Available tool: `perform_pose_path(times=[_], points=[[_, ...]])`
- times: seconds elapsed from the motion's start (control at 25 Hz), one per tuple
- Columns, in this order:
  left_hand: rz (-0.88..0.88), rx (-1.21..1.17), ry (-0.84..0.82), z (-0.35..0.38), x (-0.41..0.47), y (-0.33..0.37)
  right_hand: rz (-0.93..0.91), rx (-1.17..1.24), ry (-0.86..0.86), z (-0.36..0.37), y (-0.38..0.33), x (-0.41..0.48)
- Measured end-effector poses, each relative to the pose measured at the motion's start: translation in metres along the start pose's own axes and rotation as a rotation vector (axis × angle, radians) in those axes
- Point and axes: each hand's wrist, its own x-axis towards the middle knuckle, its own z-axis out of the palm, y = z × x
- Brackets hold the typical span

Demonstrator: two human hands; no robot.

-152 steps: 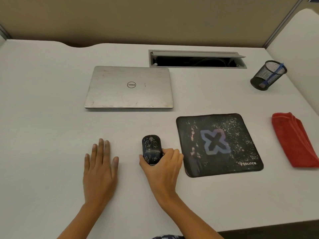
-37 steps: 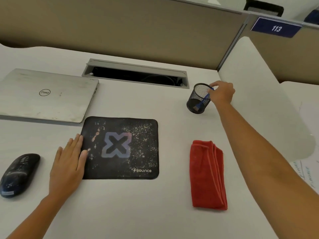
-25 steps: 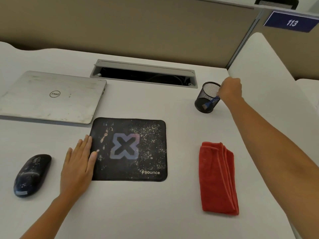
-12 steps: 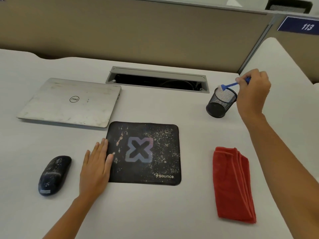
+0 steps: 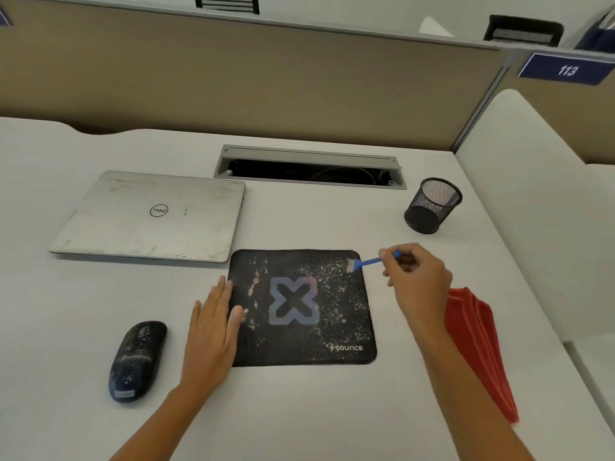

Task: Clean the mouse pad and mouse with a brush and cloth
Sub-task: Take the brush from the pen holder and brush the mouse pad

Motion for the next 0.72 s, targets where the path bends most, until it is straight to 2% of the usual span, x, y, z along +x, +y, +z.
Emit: perform_pose_path(times=[0.2, 0.36, 0.44, 0.6, 0.72], points=[[0.06, 0.009, -0.012, -0.011, 0.027, -0.013, 0.044, -0.063, 0.039, 0.032, -0.003, -0.032], [0.139, 0.174, -0.012, -0.008, 0.029, -0.024, -0.031, -0.239, 0.03, 0.053, -0.006, -0.049], [0.169, 0.226, 0.012, -0.006, 0.028, -0.026, -0.01, -0.286, 0.015, 0.06, -0.008, -0.052], [0.192, 0.26, 0.016, -0.004, 0.03, -0.027, 0.053, -0.235, 0.046, 0.074, -0.024, -0.043], [0.193, 0.273, 0.01, -0.003, 0.03, -0.029, 0.02, -0.206, 0.001, 0.097, -0.04, -0.033]])
